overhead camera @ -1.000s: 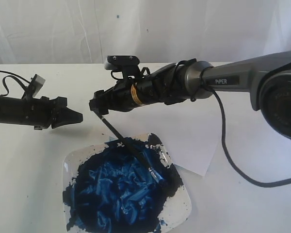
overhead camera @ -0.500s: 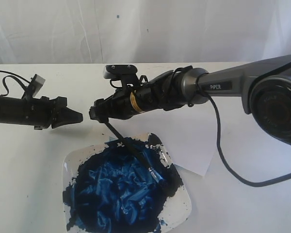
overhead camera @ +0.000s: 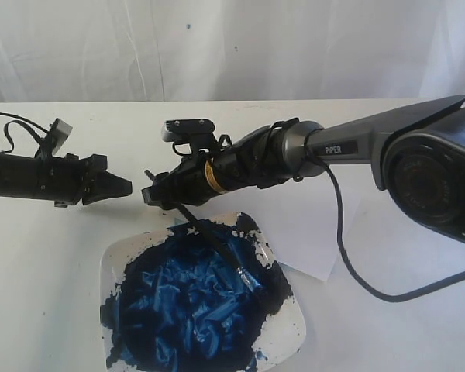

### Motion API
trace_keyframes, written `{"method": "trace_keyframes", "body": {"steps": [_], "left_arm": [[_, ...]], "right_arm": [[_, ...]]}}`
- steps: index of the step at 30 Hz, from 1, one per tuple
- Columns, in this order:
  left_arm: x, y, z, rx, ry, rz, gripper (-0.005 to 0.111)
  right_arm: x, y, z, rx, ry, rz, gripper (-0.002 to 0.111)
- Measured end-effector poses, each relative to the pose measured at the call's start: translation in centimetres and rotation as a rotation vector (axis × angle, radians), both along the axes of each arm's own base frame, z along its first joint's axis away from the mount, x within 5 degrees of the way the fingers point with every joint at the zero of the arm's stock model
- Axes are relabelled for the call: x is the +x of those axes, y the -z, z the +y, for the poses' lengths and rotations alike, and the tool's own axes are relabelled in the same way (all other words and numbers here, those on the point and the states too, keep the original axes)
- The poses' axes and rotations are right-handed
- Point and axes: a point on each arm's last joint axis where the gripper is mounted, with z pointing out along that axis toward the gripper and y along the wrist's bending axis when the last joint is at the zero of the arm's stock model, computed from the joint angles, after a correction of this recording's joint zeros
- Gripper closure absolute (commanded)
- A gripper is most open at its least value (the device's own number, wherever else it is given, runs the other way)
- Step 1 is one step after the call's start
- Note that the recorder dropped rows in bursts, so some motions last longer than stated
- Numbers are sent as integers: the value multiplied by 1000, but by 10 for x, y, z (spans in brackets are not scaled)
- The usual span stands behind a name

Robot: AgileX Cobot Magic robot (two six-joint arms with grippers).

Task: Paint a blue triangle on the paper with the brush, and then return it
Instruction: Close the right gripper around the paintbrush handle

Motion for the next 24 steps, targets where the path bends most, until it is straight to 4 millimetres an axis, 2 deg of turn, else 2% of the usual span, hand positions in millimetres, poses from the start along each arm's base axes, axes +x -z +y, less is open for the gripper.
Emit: {"method": "trace_keyframes", "body": {"steps": [6,19,24], "left_arm": [[0,0,0,0,0,0,107],[0,0,0,8,6,-13,107],[0,0,0,9,8,-16,107]], "right_arm": [[-1,1,1,0,-4,3,63],[2,1,0,-12,21,-17,64],[2,1,0,-12,21,-17,71]]}}
